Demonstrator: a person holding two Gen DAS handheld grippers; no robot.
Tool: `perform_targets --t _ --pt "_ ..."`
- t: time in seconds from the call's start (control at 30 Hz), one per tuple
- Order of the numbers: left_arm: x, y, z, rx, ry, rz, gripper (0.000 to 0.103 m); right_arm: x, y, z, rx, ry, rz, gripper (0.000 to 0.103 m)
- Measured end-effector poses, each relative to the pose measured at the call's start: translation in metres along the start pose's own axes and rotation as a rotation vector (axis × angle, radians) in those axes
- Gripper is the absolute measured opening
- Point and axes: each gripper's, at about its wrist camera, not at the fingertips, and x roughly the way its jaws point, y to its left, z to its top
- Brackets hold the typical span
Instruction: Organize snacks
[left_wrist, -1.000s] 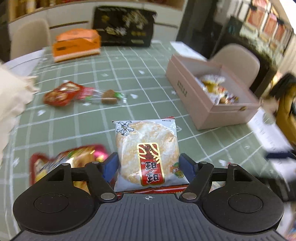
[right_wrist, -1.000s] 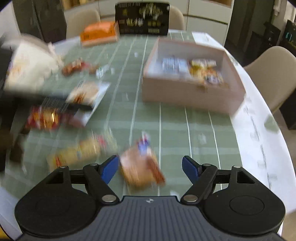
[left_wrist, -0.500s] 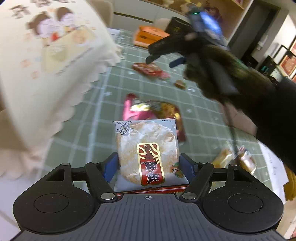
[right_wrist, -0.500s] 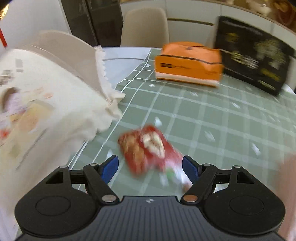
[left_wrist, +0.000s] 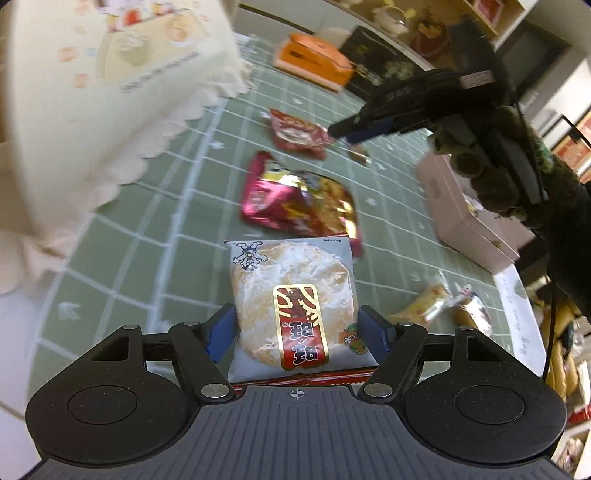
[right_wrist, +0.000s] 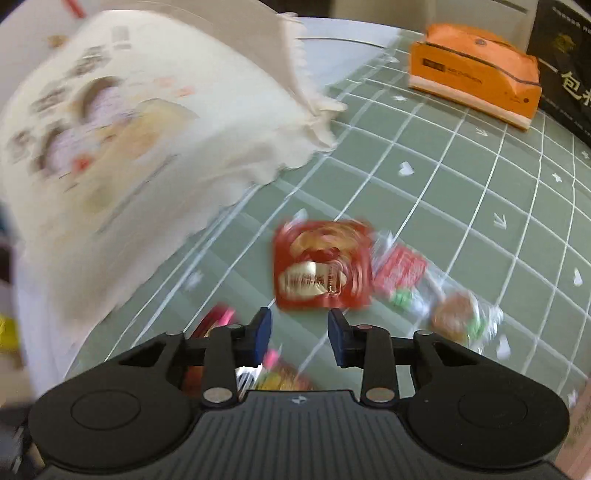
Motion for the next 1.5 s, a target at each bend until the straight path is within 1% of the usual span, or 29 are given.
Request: perform_targets --t 0.07,0.13,0.2,0.23,0.27,0.3,0.33,0.37,0.4,0.43,0.5,0.53,0.57,0.63,0.7,0.73,0.77,0.8,0.83,0.87,0.9,0.93,0.97,1.1,1.2,1.27,1.33,1.4,1.5 --pt "0.005 -0.008 0.001 0.012 0.010 -0.009 0.077 -0.020 -0.005 -0.007 -0.011 -0.075 -0.078 0.042" --pt "0.007 -0.014 0.001 0.028 0.017 -0.008 0.077 -0.021 -0.019 -0.005 0.010 -0.118 -0.186 0.045" --pt "0.008 -0.017 -0.001 0.039 0.029 0.005 0.077 -0.010 -0.034 -0.001 0.026 -0.125 -0.265 0.050" --pt "0.009 -0.019 -0.002 0.044 0.036 0.013 0.077 0.000 -0.042 0.002 0.027 -0.121 -0.297 0.058" --pt "0.008 -0.020 -0.003 0.049 0.043 0.021 0.077 0.013 -0.051 0.004 0.031 -0.108 -0.314 0.063" --pt "0.008 -0.020 -0.004 0.055 0.049 0.030 0.077 0.024 -0.060 0.006 0.044 -0.097 -0.311 0.063" --pt "0.007 -0.020 -0.005 0.061 0.053 0.039 0.077 0.028 -0.069 0.005 0.072 -0.099 -0.286 0.067" --pt "0.006 -0.021 -0.006 0.065 0.054 0.049 0.077 0.025 -0.077 0.002 0.131 -0.136 -0.233 0.069" --pt "0.003 -0.020 -0.006 0.062 0.054 0.055 0.077 0.021 -0.082 -0.002 0.195 -0.155 -0.181 0.069" --pt "0.001 -0.019 -0.006 0.053 0.053 0.057 0.077 0.016 -0.085 -0.007 0.244 -0.155 -0.107 0.069" --pt "-0.003 -0.019 -0.005 0.042 0.048 0.055 0.077 0.010 -0.087 -0.020 0.306 -0.105 0.107 0.066" --pt "-0.005 -0.020 -0.004 0.041 0.044 0.054 0.077 0.008 -0.083 -0.024 0.312 -0.088 0.166 0.066" --pt "-0.007 -0.021 -0.003 0.042 0.040 0.054 0.077 0.003 -0.078 -0.028 0.307 -0.089 0.173 0.066" --pt "-0.007 -0.024 0.000 0.043 0.040 0.054 0.077 -0.005 -0.067 -0.030 0.301 -0.127 0.080 0.066" --pt "-0.007 -0.027 0.002 0.054 0.042 0.056 0.077 -0.003 -0.057 -0.031 0.329 -0.150 -0.035 0.066" --pt "-0.006 -0.030 0.003 0.064 0.043 0.054 0.077 0.000 -0.048 -0.031 0.328 -0.147 -0.064 0.066" --pt "-0.007 -0.033 0.003 0.078 0.044 0.050 0.077 0.005 -0.039 -0.032 0.302 -0.133 -0.084 0.066" --pt "-0.007 -0.034 0.003 0.088 0.046 0.049 0.077 0.011 -0.027 -0.031 0.267 -0.115 -0.126 0.065" --pt "-0.007 -0.035 0.003 0.098 0.049 0.049 0.077 0.017 -0.014 -0.032 0.225 -0.093 -0.197 0.061" --pt "-0.008 -0.036 0.003 0.109 0.052 0.049 0.077 0.020 -0.002 -0.035 0.178 -0.086 -0.274 0.054" --pt "-0.009 -0.037 0.003 0.119 0.055 0.050 0.077 0.022 0.006 -0.038 0.142 -0.087 -0.327 0.050" --pt "-0.009 -0.038 0.003 0.130 0.061 0.052 0.077 0.021 0.012 -0.042 0.127 -0.093 -0.339 0.039" --pt "-0.009 -0.039 0.003 0.139 0.066 0.053 0.077 0.018 0.014 -0.045 0.132 -0.087 -0.325 0.036" --pt "-0.003 -0.044 0.001 0.187 0.097 0.031 0.077 -0.010 0.014 -0.072 0.187 -0.083 -0.259 0.035" --pt "0.010 -0.055 -0.002 0.237 0.130 -0.008 0.077 -0.057 0.014 -0.113 0.227 -0.126 -0.225 0.035" --pt "0.020 -0.068 0.001 0.263 0.147 -0.049 0.077 -0.092 0.012 -0.143 0.269 -0.168 -0.225 0.035" --pt "0.024 -0.082 0.009 0.282 0.144 -0.095 0.077 -0.130 0.008 -0.179 0.326 -0.210 -0.250 0.035" --pt "0.025 -0.106 0.028 0.307 0.117 -0.175 0.077 -0.159 0.004 -0.207 0.379 -0.241 -0.295 0.035" --pt "0.019 -0.158 0.064 0.389 0.021 -0.279 0.077 -0.201 -0.005 -0.247 0.462 -0.279 -0.391 0.035"
